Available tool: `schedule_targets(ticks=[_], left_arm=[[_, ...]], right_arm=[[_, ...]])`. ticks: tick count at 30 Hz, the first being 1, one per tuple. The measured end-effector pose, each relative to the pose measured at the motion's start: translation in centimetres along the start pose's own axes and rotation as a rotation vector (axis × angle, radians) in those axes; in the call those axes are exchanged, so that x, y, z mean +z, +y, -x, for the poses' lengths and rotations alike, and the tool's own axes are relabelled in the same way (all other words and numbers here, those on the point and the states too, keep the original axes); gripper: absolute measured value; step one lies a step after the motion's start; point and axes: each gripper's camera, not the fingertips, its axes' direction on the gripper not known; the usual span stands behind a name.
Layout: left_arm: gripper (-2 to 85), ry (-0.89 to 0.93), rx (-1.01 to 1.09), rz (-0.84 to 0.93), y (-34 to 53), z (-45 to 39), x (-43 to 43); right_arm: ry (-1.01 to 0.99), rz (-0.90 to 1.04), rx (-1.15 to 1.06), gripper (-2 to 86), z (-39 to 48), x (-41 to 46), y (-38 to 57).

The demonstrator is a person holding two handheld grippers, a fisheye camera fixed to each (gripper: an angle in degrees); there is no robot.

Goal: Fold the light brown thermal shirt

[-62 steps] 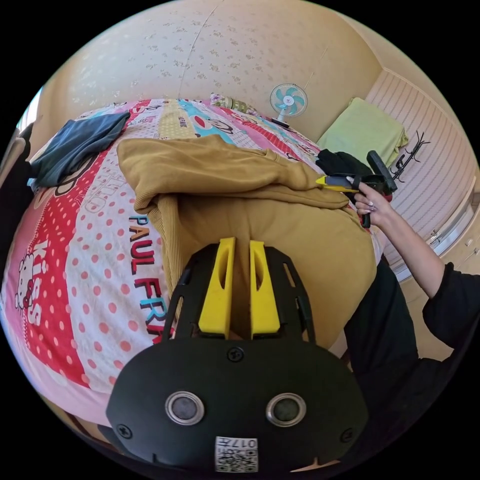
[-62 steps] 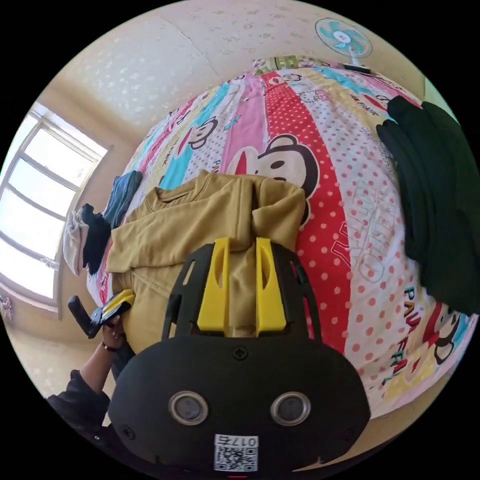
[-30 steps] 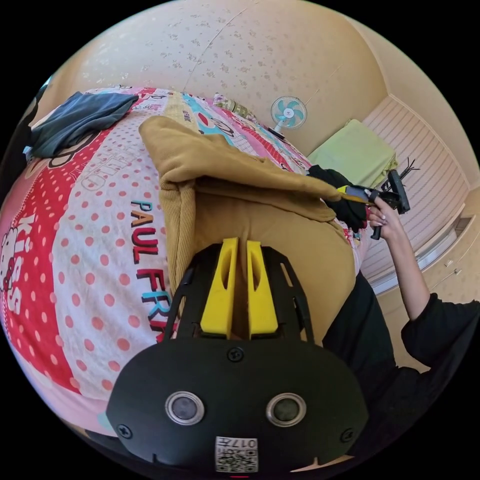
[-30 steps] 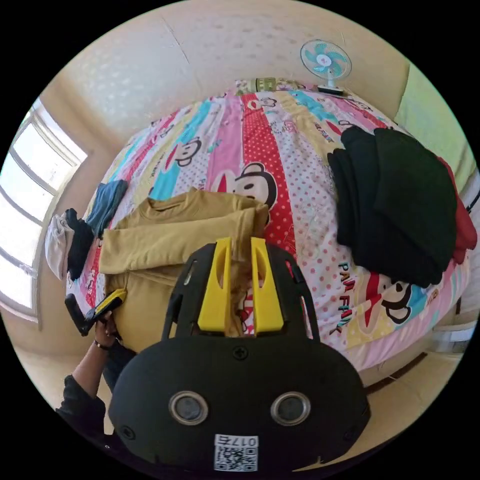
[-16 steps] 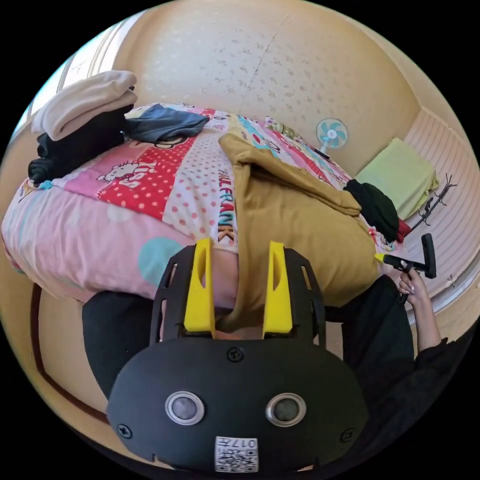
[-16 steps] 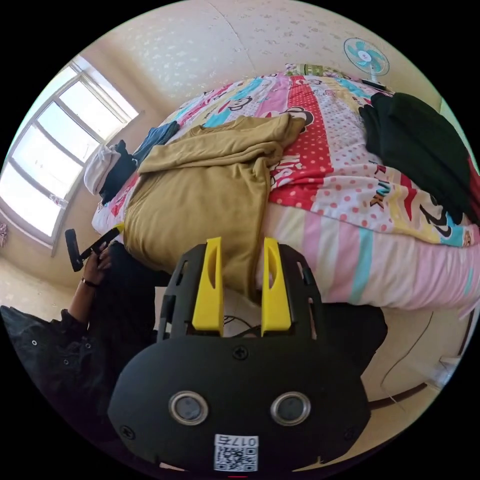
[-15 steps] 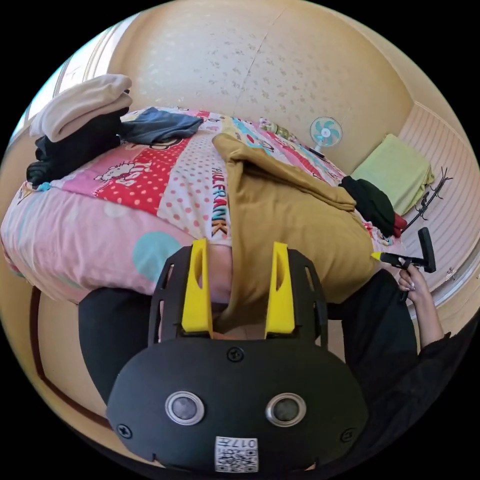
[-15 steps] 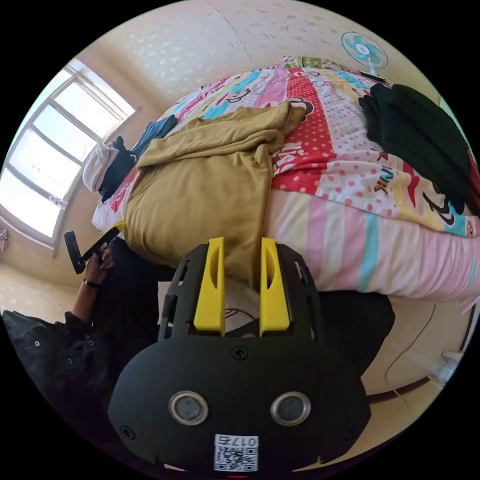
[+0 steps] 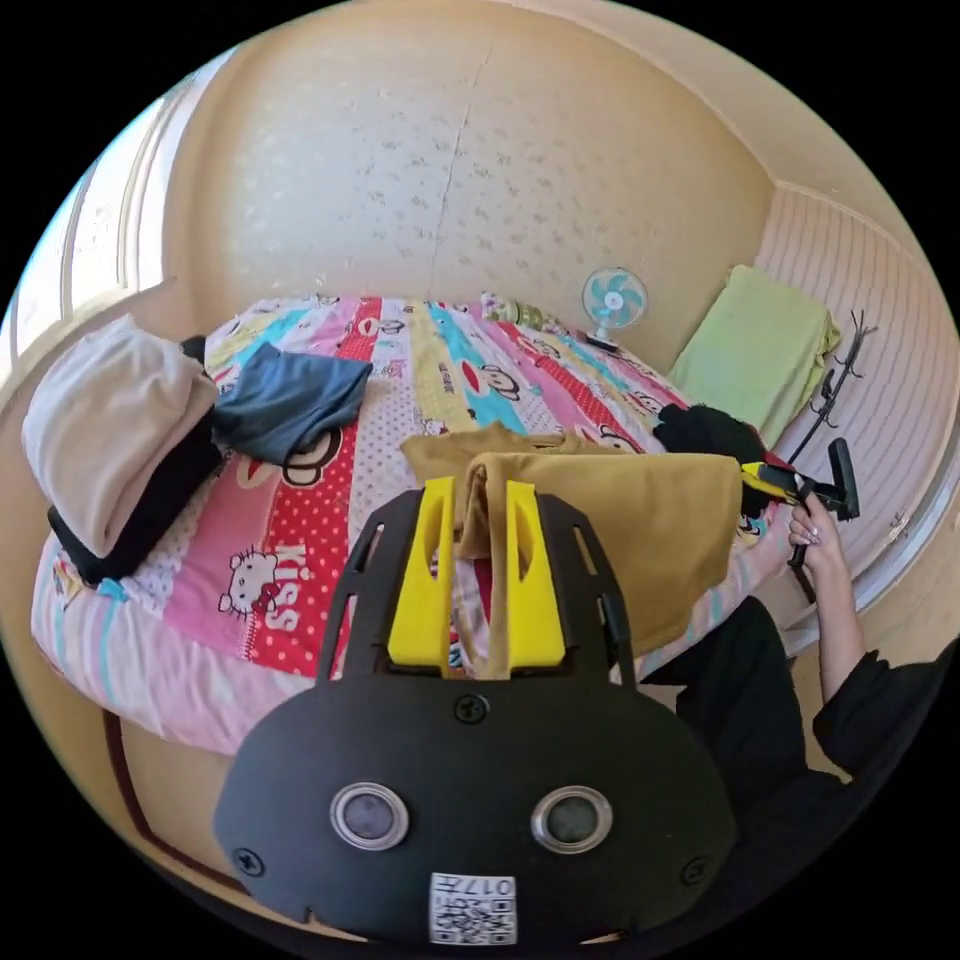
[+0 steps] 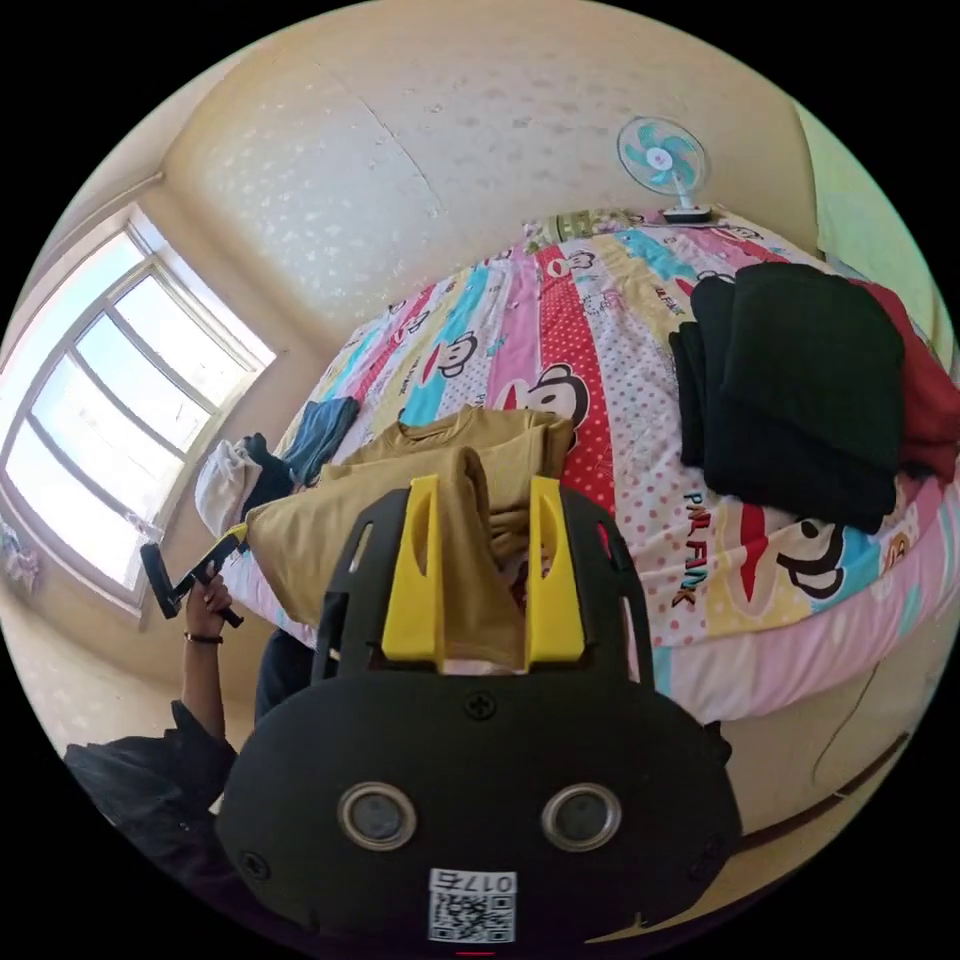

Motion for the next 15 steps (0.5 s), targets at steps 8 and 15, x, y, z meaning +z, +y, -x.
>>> schedule_targets(ticks=[8,15], left_arm=[[12.4,0.095,-0.129,0.12,13.8,2.7,3.8],[4.1,0.422,0.013,0.219,12.8,2.0,-4.7]], right_arm=[[0.008,0.025,-0.029,10.8,-4.9,5.0,10.2],[-0.693,-0.007,-0.136,3.9,-5.3,-4.9,13.8]])
